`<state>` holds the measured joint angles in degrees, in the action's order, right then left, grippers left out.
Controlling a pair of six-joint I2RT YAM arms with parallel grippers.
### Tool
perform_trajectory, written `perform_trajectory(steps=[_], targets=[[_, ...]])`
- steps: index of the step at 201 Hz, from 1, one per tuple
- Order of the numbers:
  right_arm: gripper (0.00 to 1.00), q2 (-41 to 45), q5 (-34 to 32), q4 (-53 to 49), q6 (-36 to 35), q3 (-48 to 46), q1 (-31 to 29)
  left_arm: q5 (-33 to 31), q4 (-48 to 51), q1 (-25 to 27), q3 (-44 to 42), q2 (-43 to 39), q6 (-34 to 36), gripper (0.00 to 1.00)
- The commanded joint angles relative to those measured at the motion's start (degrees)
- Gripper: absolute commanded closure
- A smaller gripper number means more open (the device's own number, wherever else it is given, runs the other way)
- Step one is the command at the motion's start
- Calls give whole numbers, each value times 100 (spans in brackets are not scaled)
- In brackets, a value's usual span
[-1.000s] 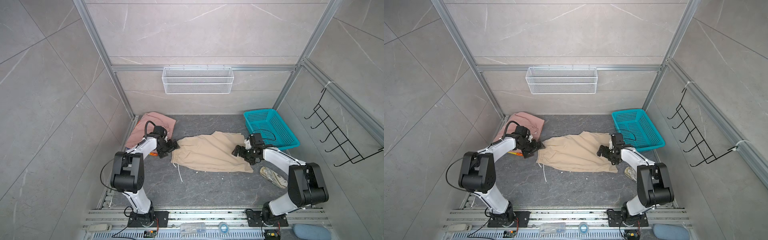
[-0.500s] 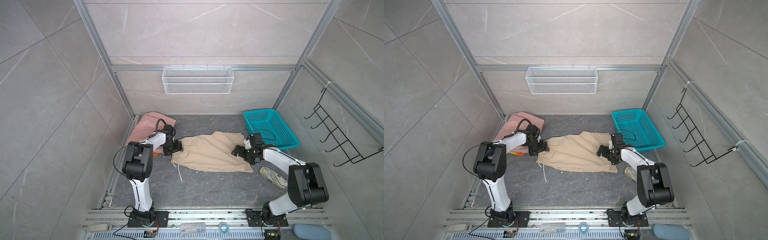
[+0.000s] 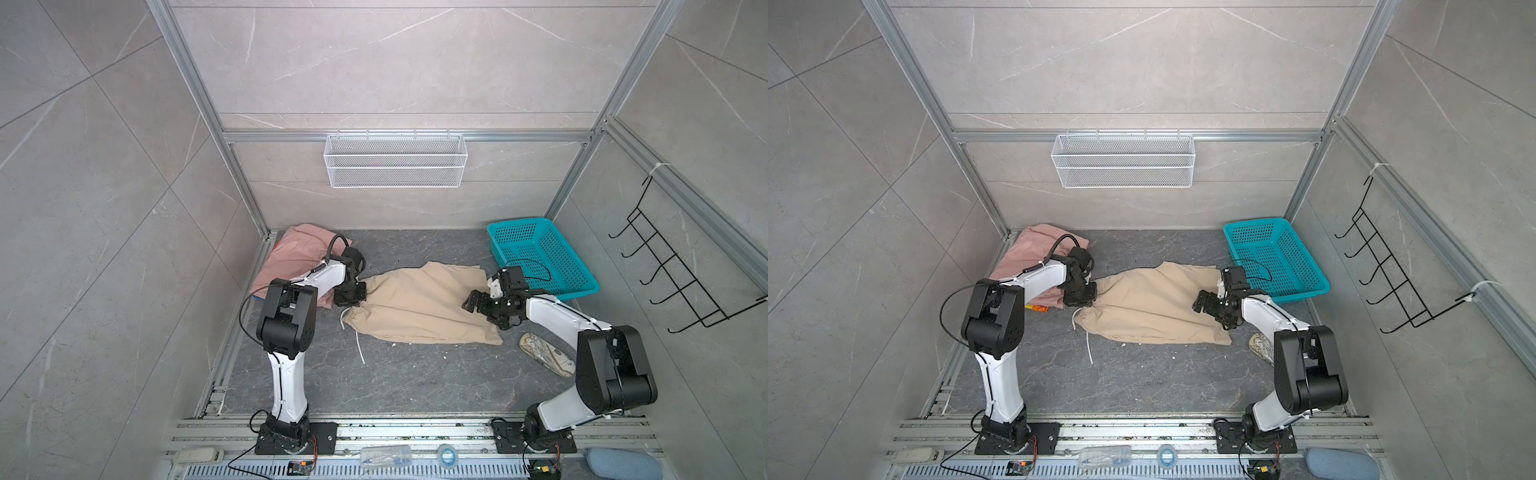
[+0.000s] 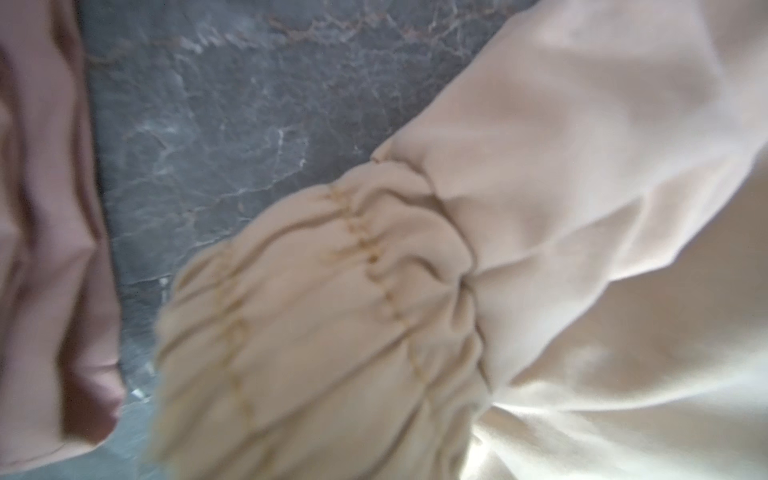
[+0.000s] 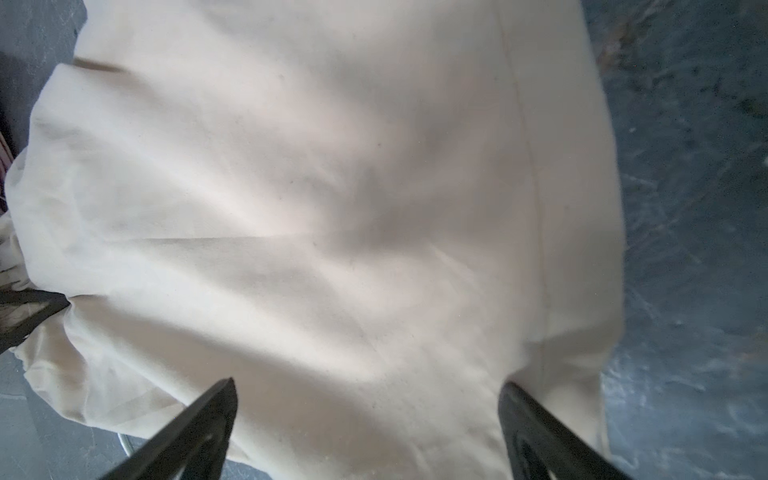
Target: Fold and stack the shorts
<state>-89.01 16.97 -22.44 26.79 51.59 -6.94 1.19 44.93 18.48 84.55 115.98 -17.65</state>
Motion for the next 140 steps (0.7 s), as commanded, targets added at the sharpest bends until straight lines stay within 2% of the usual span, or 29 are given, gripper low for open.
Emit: perform_trajectory(steps=[1, 33, 92, 140], targets=[[1, -62, -24, 39, 28, -79, -97, -655, 891, 20, 456, -179, 399, 100], [1, -283, -260, 96, 174, 0, -542, -1226, 1680, 65, 1184, -375, 671, 100], [1, -900, -547, 302, 616, 308, -1450, -2503, 3364, 524, 2839, 14, 999, 100], [1, -1411, -729, 285, 768, 655, -1932, -2467, 4172, 815, 4177, 238, 715, 100]])
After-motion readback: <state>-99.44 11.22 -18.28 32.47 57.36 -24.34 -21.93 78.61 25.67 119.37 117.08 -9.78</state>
